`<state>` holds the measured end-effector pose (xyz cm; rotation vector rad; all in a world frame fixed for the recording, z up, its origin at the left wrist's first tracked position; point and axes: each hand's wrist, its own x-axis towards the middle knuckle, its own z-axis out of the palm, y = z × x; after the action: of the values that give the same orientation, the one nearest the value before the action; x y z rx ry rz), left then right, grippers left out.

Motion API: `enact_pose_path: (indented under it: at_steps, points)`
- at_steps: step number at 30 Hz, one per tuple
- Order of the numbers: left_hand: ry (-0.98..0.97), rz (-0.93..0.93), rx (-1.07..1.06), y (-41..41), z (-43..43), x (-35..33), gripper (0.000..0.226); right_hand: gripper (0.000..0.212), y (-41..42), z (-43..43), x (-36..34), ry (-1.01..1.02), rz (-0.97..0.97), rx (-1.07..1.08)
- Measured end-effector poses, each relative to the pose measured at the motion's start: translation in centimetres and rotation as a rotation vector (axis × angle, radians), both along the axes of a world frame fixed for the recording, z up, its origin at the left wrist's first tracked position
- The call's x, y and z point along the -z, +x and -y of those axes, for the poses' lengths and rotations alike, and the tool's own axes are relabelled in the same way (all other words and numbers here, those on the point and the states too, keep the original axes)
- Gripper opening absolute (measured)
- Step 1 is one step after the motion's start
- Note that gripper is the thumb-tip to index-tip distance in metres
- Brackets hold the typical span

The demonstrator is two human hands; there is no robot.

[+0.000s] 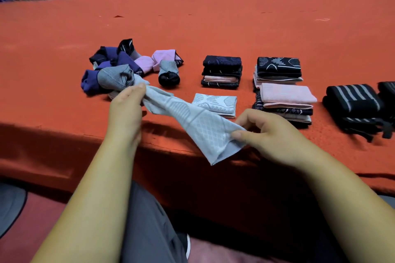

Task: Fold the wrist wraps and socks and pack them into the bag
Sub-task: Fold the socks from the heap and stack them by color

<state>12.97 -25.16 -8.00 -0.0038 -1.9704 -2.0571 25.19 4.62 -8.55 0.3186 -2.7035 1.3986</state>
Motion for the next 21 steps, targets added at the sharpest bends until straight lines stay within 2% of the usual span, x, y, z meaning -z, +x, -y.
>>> enact_pose_path:
  at_steps: [3, 5, 7, 10, 12, 14, 17, 19, 21]
  points:
    - [-0.066, -0.129, 0.223, 1.6, -1.3, -0.9, 0.041, 0.007, 0.6, -0.4, -0.6, -0.040, 0.136, -0.169]
    - [-0.099, -0.170, 0.350, 1.7, -1.7, -0.7, 0.035, 0.011, 0.8, -0.1, -0.6, -0.082, 0.173, -0.221]
    - [-0.070, -0.188, 0.434, 1.5, -1.9, -0.5, 0.030, 0.028, 0.8, 0.7, -0.2, -0.137, 0.167, -0.166]
    - [-0.066, -0.228, 0.558, 2.5, -2.9, -0.7, 0.017, 0.029, 0.1, 2.5, 0.2, -0.207, 0.082, -0.005]
    - [-0.125, -0.280, 0.641, 3.3, -3.5, -1.0, 0.020, 0.031, -0.3, 3.6, 0.1, -0.243, -0.022, 0.091]
    - [-0.207, -0.305, 0.657, 3.7, -3.8, -1.2, 0.026, 0.036, -0.5, 4.2, 0.0, -0.243, -0.158, 0.095]
    - [-0.296, -0.312, 0.685, 4.2, -4.0, -1.5, 0.021, 0.022, -0.8, 4.8, 0.0, -0.112, -0.330, 0.054]
    - [-0.337, -0.312, 0.680, 4.1, -3.8, -1.4, 0.019, 0.013, -1.1, 4.7, 0.1, -0.058, -0.384, 0.080]
    - [-0.374, -0.300, 0.649, 3.6, -3.3, -1.2, 0.017, 0.009, -1.1, 4.2, 0.0, -0.121, -0.352, 0.050]
